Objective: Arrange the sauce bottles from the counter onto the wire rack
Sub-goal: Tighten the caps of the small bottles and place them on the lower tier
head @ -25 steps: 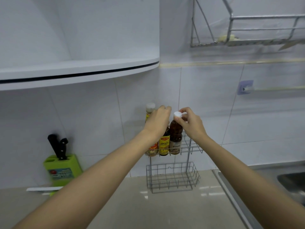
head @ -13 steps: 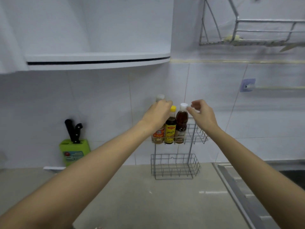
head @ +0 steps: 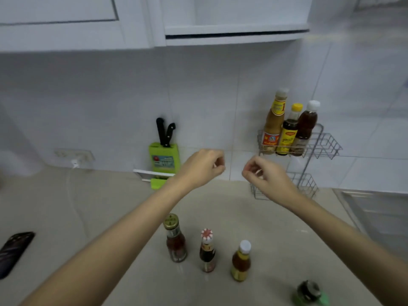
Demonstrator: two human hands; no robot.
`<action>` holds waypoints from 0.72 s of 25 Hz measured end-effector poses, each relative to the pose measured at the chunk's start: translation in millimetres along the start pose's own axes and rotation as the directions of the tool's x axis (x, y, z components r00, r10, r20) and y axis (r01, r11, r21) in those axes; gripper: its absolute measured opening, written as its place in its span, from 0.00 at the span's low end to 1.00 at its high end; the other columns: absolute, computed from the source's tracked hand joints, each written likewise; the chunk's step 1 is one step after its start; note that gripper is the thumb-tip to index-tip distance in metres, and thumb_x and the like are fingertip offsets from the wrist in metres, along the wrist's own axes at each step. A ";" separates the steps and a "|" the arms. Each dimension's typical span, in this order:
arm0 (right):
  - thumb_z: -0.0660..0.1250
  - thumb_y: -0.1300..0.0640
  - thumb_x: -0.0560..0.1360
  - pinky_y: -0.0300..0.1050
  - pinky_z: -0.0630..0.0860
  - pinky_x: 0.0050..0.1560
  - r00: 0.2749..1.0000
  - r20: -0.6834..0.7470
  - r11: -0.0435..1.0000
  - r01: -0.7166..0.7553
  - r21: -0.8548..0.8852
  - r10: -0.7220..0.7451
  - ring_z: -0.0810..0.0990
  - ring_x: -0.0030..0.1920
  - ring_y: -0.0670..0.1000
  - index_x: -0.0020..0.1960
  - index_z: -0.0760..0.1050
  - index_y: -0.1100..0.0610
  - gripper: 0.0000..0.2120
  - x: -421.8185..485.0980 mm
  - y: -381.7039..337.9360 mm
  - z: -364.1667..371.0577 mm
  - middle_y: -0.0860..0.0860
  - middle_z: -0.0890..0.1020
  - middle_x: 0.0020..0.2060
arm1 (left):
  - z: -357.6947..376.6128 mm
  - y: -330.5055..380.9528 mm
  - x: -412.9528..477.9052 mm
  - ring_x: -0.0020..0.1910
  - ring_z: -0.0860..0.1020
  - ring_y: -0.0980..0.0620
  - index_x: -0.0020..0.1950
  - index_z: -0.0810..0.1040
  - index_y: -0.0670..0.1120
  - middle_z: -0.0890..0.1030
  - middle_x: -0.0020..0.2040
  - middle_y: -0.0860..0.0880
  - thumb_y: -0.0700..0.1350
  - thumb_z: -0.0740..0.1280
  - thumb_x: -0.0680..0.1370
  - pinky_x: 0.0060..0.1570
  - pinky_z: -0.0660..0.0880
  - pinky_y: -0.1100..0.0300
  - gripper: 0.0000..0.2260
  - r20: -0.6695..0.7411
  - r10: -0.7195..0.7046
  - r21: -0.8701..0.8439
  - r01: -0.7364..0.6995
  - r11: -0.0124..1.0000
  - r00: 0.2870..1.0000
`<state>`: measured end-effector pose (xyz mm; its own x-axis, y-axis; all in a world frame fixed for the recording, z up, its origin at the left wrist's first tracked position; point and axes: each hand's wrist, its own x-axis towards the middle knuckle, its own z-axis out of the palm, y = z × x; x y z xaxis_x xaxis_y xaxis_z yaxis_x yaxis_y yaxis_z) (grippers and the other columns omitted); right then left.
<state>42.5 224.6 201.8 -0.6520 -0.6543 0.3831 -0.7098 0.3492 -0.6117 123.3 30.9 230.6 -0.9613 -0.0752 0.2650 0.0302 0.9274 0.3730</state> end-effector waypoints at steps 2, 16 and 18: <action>0.67 0.54 0.74 0.35 0.73 0.40 0.993 0.121 1.000 -0.008 -0.018 0.010 0.78 0.41 0.39 0.44 0.74 0.50 0.02 -5.5 -17.4 34.2 0.43 0.80 0.38 | 5.2 -32.6 -29.2 0.43 0.81 0.48 0.44 0.79 0.45 0.84 0.44 0.48 0.43 0.67 0.74 0.45 0.78 0.53 0.03 -0.013 -0.070 -0.046 0.069 0.997 0.997; 0.59 0.40 0.76 0.53 0.73 0.52 0.816 0.577 0.792 0.322 -0.519 0.047 0.76 0.56 0.59 0.63 0.69 0.58 0.24 -1.2 -91.7 183.0 0.57 0.77 0.57 | 135.6 -152.7 -187.5 0.64 0.71 0.50 0.67 0.69 0.47 0.72 0.64 0.46 0.37 0.70 0.69 0.59 0.70 0.58 0.27 0.282 -0.469 -0.637 0.529 0.561 0.837; 0.59 0.40 0.76 0.52 0.73 0.48 0.810 0.585 0.782 0.336 -0.525 0.045 0.77 0.53 0.59 0.58 0.71 0.59 0.23 -0.3 -91.1 189.0 0.57 0.78 0.54 | 143.2 -150.9 -182.8 0.55 0.76 0.53 0.60 0.73 0.48 0.76 0.56 0.48 0.44 0.75 0.67 0.51 0.74 0.62 0.23 0.243 -0.441 -0.649 0.482 0.589 0.864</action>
<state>157.7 66.2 126.6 -0.4042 -0.9065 -0.1216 -0.9139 0.4056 0.0142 255.3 -42.9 -1.4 -0.9105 -0.3848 -0.1511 -0.2683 0.2720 0.9242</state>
